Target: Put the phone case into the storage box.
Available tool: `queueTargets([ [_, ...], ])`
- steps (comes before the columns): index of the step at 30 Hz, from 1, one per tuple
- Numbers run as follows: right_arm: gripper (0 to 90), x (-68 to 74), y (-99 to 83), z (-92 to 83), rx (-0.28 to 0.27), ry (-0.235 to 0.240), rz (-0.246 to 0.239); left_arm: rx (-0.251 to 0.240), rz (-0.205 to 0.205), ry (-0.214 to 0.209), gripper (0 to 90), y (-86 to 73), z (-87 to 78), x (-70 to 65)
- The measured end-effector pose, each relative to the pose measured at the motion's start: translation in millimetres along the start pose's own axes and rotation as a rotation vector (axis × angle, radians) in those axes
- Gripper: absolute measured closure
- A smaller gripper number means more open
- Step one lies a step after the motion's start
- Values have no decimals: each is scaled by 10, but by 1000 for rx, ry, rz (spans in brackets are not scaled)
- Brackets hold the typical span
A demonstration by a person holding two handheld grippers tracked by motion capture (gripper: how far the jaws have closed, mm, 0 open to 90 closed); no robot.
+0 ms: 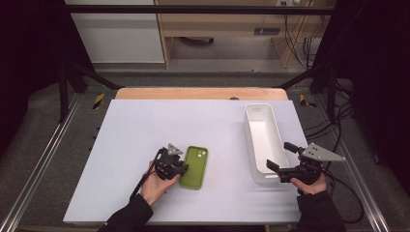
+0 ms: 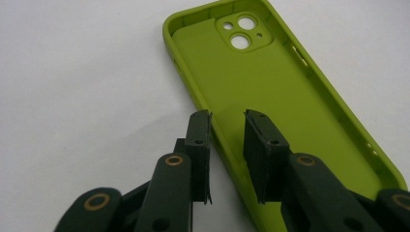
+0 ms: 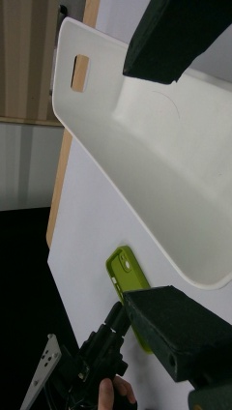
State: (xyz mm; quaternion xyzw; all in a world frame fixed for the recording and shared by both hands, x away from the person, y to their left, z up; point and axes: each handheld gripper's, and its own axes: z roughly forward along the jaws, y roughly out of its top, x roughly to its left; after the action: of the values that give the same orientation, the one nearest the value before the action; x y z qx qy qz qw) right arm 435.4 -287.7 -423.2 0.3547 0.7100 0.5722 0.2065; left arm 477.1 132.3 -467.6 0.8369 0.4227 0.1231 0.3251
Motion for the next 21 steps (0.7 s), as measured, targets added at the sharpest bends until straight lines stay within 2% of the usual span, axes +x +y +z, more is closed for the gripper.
queueTargets([
  [10,5,-2,2,-1,-2,3,2,4,-13,18,745,7,3,-17],
  [13,6,-2,2,-1,-1,0,1,4,-25,14,780,9,2,-5],
  [21,5,-3,1,0,0,1,1,4,-20,37,800,19,4,-31],
])
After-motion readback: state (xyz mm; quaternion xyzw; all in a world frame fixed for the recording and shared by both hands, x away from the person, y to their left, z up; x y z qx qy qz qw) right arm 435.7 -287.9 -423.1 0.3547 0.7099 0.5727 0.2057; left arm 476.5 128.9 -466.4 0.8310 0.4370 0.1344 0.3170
